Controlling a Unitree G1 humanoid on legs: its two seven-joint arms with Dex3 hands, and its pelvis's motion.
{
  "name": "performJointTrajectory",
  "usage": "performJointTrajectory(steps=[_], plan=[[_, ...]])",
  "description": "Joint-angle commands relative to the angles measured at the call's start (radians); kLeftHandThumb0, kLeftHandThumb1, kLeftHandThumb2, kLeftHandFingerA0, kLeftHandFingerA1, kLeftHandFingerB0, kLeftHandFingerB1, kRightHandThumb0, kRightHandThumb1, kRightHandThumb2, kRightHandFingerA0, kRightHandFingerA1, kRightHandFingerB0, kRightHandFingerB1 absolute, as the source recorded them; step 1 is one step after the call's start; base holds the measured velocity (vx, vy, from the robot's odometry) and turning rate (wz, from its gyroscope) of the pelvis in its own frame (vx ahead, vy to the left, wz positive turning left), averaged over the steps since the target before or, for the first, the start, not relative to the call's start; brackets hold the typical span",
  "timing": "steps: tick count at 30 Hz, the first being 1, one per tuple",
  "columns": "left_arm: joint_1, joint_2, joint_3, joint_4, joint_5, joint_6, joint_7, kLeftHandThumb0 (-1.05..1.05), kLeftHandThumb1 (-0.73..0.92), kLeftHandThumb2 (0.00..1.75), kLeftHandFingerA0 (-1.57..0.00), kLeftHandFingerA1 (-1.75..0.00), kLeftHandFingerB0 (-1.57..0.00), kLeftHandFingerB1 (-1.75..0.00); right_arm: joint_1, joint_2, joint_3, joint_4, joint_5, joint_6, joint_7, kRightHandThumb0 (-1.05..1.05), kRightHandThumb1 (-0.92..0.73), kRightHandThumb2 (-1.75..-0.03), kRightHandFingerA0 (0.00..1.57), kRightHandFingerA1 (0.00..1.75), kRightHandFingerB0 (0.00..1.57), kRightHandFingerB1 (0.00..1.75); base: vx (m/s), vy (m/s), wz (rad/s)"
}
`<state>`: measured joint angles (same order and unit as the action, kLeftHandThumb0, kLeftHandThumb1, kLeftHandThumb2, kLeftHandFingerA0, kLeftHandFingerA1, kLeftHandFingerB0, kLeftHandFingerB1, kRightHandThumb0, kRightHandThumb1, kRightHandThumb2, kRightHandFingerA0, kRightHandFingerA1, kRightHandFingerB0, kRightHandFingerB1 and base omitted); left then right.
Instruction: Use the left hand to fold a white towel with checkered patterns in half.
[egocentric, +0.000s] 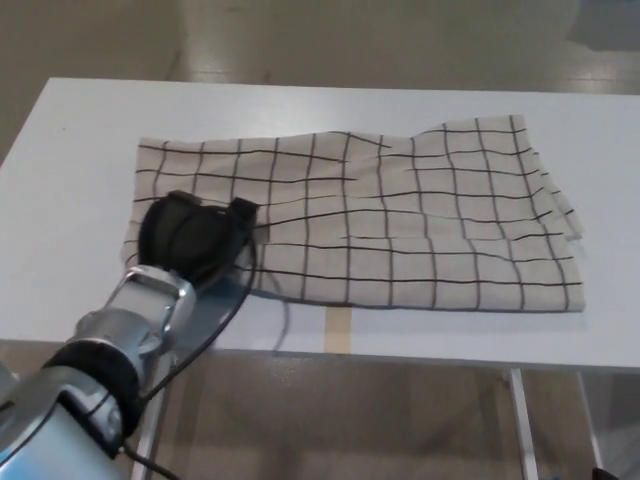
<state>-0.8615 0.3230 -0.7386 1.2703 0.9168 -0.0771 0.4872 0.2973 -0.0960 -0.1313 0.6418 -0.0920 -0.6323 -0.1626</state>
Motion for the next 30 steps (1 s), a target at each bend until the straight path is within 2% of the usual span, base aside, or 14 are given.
performJointTrajectory(steps=[1, 8, 10, 12, 13, 18, 21, 22, 25, 26, 27, 28, 29, 30], plan=[[0.1, 0.117, 0.079, 0.037, -0.079, -0.076, 0.011, -0.23, 0.66, 0.54, -0.75, -1.75, -0.6, -1.75, 0.009, -0.008, -0.004, 0.014, 0.014, -0.006, 0.016, -0.41, -0.81, -0.62, 0.36, 0.44, 0.35, 0.43, 0.0, 0.0, 0.0], [0.097, 0.222, 0.186, 0.042, -0.138, -0.09, 0.018, -0.23, 0.69, 0.54, -0.74, -1.75, -0.58, -1.75, 0.008, -0.01, -0.002, 0.01, 0.004, 0.006, 0.01, -0.41, -0.81, -0.62, 0.37, 0.44, 0.36, 0.43, 0.0, 0.0, 0.0], [0.088, 0.284, 0.235, 0.035, -0.166, -0.12, 0.021, -0.22, 0.69, 0.55, -0.75, -1.75, -0.56, -1.75, 0.001, -0.008, 0.004, 0.023, -0.002, 0.001, 0.01, -0.43, -0.81, -0.62, 0.37, 0.44, 0.36, 0.43, 0.0, 0.0, 0.0], [0.089, 0.295, 0.248, 0.03, -0.167, -0.132, 0.022, -0.22, 0.69, 0.55, -0.75, -1.75, -0.56, -1.75, 0.003, -0.008, 0.005, 0.026, 0.0, 0.0, 0.011, -0.43, -0.81, -0.62, 0.37, 0.44, 0.36, 0.43, 0.0, 0.0, 0.0], [0.069, 0.317, 0.265, 0.029, -0.178, -0.143, -0.003, -0.22, 0.68, 0.55, -0.75, -1.75, -0.56, -1.75, -0.01, -0.008, 0.003, 0.037, 0.002, -0.001, 0.008, -0.48, -0.63, -0.96, 0.34, 0.57, 0.28, 0.54, 0.0, 0.0, 0.0], [0.047, 0.37, 0.282, 0.028, -0.172, -0.141, -0.036, -0.2, 0.74, 0.59, -0.73, -1.75, -0.55, -1.75, 0.004, -0.008, 0.003, 0.048, 0.004, -0.005, 0.013, -0.5, -0.64, -0.97, 0.34, 0.57, 0.29, 0.54, 0.0, 0.0, 0.0], [0.027, 0.4, 0.272, 0.018, -0.15, -0.142, -0.011, -0.24, 0.68, 0.55, -0.75, -1.75, -0.56, -1.75, 0.012, -0.012, 0.006, 0.037, -0.006, 0.005, 0.008, -0.52, -0.65, -0.97, 0.34, 0.57, 0.31, 0.55, 0.0, 0.0, 0.0], [0.017, 0.408, 0.269, 0.016, -0.146, -0.147, -0.009, -0.35, 0.48, 0.78, -1.11, -1.44, -0.88, -1.32, 0.013, -0.01, 0.006, 0.036, -0.004, 0.005, 0.01, -0.52, -0.66, -0.98, 0.34, 0.57, 0.31, 0.55, 0.0, 0.0, 0.0], [-0.016, 0.426, 0.257, 0.004, -0.131, -0.157, -0.004, -0.35, 0.49, 0.78, -1.11, -1.44, -0.86, -1.31, 0.017, -0.008, 0.003, 0.037, 0.007, 0.004, 0.019, -0.53, -0.66, -0.98, 0.34, 0.57, 0.32, 0.55, 0.0, 0.0, 0.0], [-0.028, 0.431, 0.254, -0.008, -0.129, -0.179, 0.005, -0.28, 0.64, 0.57, -0.75, -1.75, -1.0, -0.77, 0.017, -0.007, 0.002, 0.036, 0.01, 0.005, 0.019, -0.53, -0.66, -0.98, 0.34, 0.57, 0.33, 0.55, 0.0, 0.0, 0.0], [-0.059, 0.439, 0.253, -0.038, -0.126, -0.221, 0.031, -0.3, 0.59, 0.56, -0.79, -1.75, -0.85, -0.53, 0.009, -0.004, 0.0, 0.032, 0.012, 0.009, 0.017, -0.53, -0.66, -0.98, 0.34, 0.57, 0.33, 0.55, 0.0, 0.0, 0.0], [-0.066, 0.441, 0.252, -0.046, -0.126, -0.231, 0.038, -0.3, 0.59, 0.56, -0.79, -1.75, -0.85, -0.53, 0.007, -0.003, 0.0, 0.031, 0.013, 0.01, 0.016, -0.53, -0.66, -0.98, 0.34, 0.57, 0.33, 0.55, 0.0, 0.0, 0.0], [-0.074, 0.437, 0.252, -0.056, -0.125, -0.238, 0.051, -0.31, 0.45, 0.81, -1.15, -1.39, -0.68, -0.64, 0.006, -0.004, 0.0, 0.029, 0.012, 0.011, 0.016, -0.52, -0.66, -0.98, 0.34, 0.57, 0.33, 0.55, 0.0, 0.0, 0.0], [-0.084, 0.444, 0.237, -0.08, -0.097, -0.236, 0.117, -0.25, 0.59, 0.55, -0.81, -1.75, -0.81, -1.38, 0.004, -0.003, 0.0, 0.027, 0.014, 0.011, 0.019, -0.52, -0.66, -0.98, 0.35, 0.57, 0.32, 0.55, 0.0, 0.0, 0.0]])
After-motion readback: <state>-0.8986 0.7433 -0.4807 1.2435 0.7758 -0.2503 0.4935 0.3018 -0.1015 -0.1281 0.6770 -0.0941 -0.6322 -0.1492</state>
